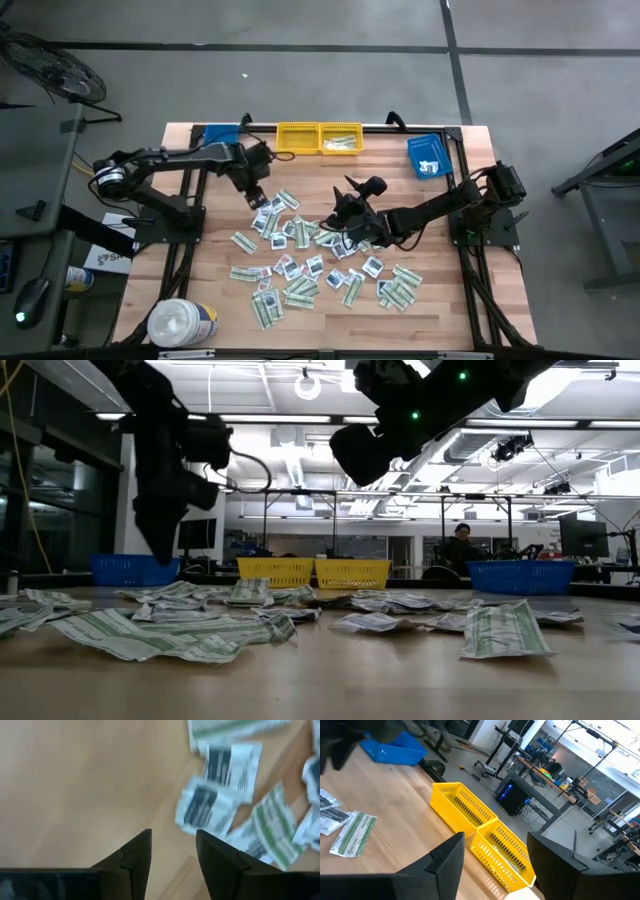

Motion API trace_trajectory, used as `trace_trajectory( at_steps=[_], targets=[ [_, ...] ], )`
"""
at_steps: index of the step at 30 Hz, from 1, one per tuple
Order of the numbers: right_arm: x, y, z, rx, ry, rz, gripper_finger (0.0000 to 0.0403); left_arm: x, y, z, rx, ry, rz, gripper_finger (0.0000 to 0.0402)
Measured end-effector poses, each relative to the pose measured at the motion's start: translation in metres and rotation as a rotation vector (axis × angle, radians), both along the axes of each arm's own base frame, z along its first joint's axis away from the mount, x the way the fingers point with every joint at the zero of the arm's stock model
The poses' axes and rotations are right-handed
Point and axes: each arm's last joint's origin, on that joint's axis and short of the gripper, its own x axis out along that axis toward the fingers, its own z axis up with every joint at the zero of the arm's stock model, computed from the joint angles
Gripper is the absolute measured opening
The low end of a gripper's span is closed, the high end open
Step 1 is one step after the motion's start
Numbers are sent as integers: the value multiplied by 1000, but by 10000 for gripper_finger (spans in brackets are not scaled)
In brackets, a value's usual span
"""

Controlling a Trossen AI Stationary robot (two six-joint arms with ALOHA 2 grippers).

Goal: Pick & Place First Aid Supplies
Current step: Put the black towelette pack into the right blue bin

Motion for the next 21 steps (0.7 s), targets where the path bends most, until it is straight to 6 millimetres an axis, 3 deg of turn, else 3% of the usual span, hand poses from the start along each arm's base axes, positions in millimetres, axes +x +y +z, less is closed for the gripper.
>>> trace_trajectory(
  at_steps=[9, 21],
  targets=[
    [1, 0, 0, 14, -2, 21, 209, -5, -3, -25, -6, -61, 26, 154],
    [1, 0, 0, 17, -6, 21, 208, -5, -5, -35, -43, -148, 73, 154]
  ],
)
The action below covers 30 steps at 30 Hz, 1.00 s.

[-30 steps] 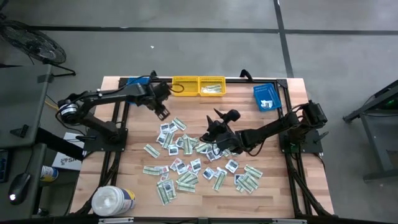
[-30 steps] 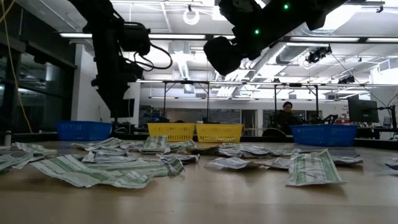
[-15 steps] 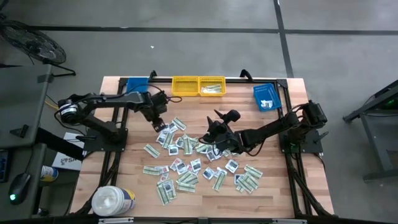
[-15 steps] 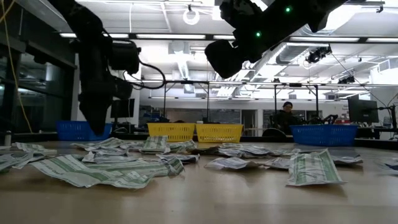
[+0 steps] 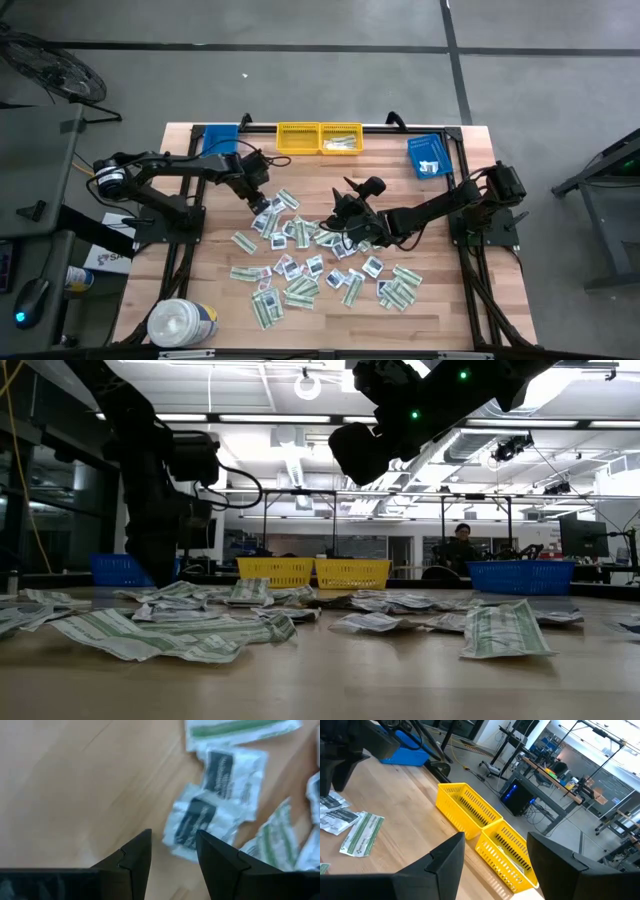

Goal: Pick & Place First Aid Supplies
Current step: Put the black towelette pack into the right blue bin

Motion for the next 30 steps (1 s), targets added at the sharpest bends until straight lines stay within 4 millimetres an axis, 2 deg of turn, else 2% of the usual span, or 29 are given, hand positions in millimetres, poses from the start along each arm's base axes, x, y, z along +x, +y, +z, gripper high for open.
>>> trace_trajectory(
  at_steps=[30],
  targets=[
    [0, 0, 0, 14, -4, 19, 209, -2, -4, -4, -106, -29, 21, 154]
  ],
)
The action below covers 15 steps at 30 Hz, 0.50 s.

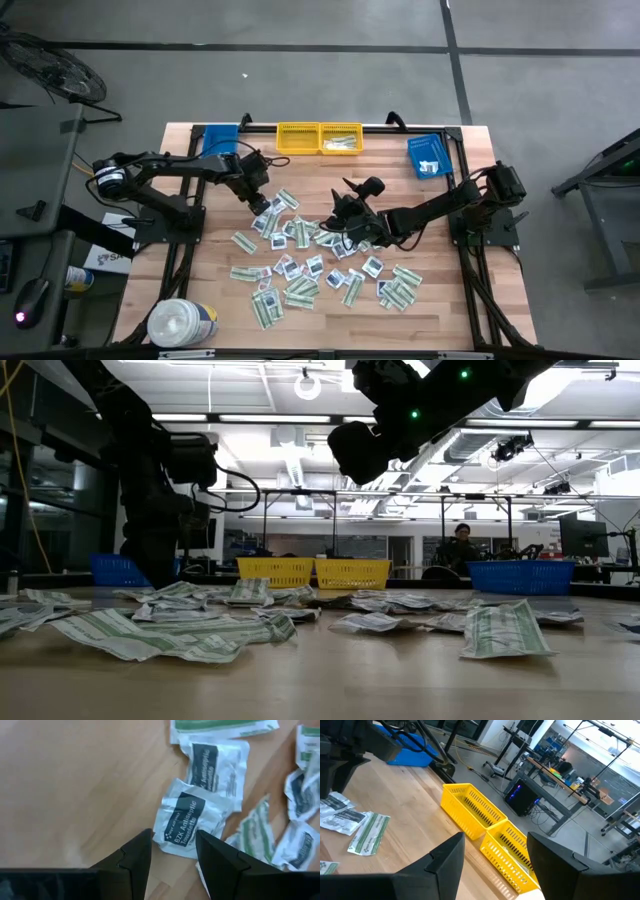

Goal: Pick & Place First Aid Supplies
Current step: Put the black towelette pack into the right blue bin

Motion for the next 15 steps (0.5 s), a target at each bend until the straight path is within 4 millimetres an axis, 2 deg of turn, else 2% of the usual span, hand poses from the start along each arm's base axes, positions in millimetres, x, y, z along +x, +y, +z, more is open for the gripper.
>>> trace_trajectory(
  at_steps=[5, 15],
  targets=[
    [0, 0, 0, 0, 1, 0, 208, 0, 0, 0, -7, 2, 2, 131],
    [0, 0, 0, -6, 8, 2, 208, 0, 0, -1, -7, 9, 1, 28]
  ],
)
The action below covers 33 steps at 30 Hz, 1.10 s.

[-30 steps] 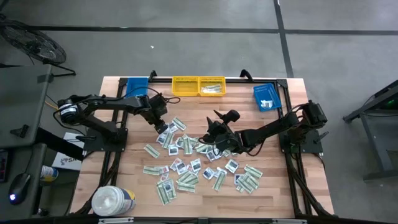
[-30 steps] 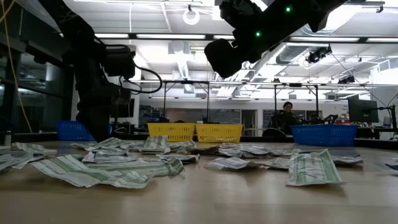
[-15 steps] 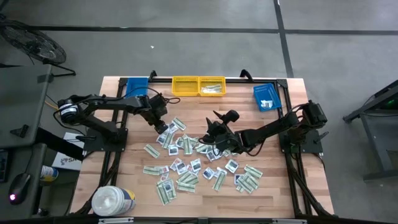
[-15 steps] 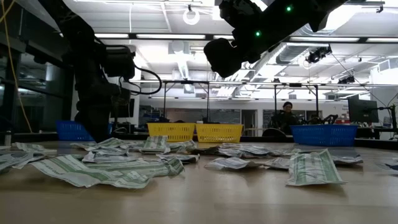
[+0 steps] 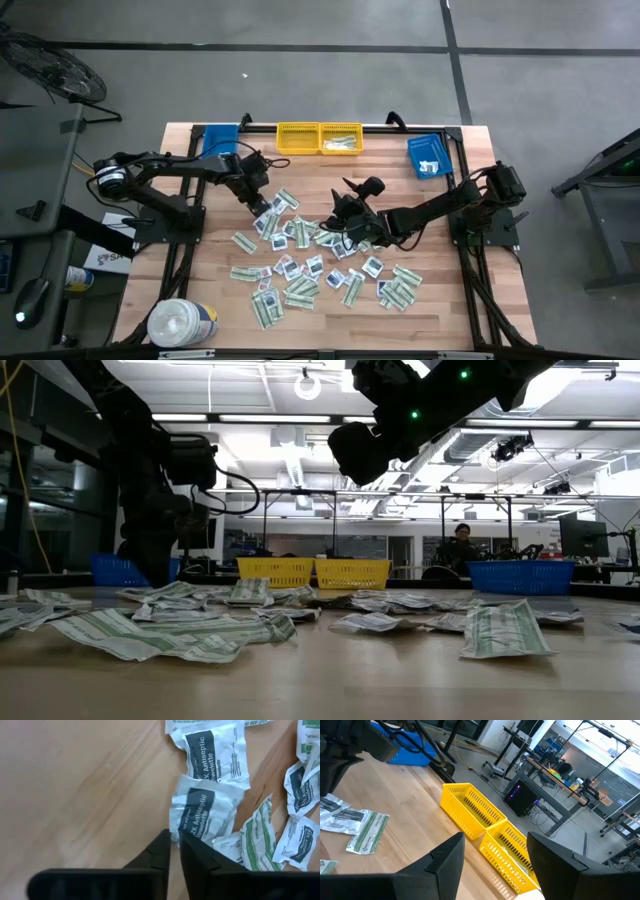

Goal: Pick & Place First Aid Supplies
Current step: Put the black towelette pack into the right blue bin

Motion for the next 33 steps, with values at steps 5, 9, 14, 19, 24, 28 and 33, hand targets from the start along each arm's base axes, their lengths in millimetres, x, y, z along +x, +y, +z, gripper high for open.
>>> trace_trajectory(
  at_steps=[5, 9, 14, 19, 24, 28, 33],
  targets=[
    [0, 0, 0, 0, 0, 0, 208, -2, 0, -1, 14, 26, -7, 4],
    [0, 0, 0, 0, 0, 0, 208, -3, 0, -1, 34, 50, -13, 2],
    [0, 0, 0, 0, 0, 0, 209, -5, 1, 3, 87, 66, -17, 1],
    [0, 0, 0, 0, 0, -1, 209, -2, 3, 20, 144, 35, -15, 1],
    [0, -2, 0, 14, -11, 3, 208, -1, 4, 39, 176, -11, -26, 0],
    [4, -9, -5, 138, -28, 96, 208, -1, 4, 49, 205, -58, -27, 0],
    [8, -24, -8, 272, -62, 168, 208, 7, 0, 59, 289, -161, -39, 0]
  ],
)
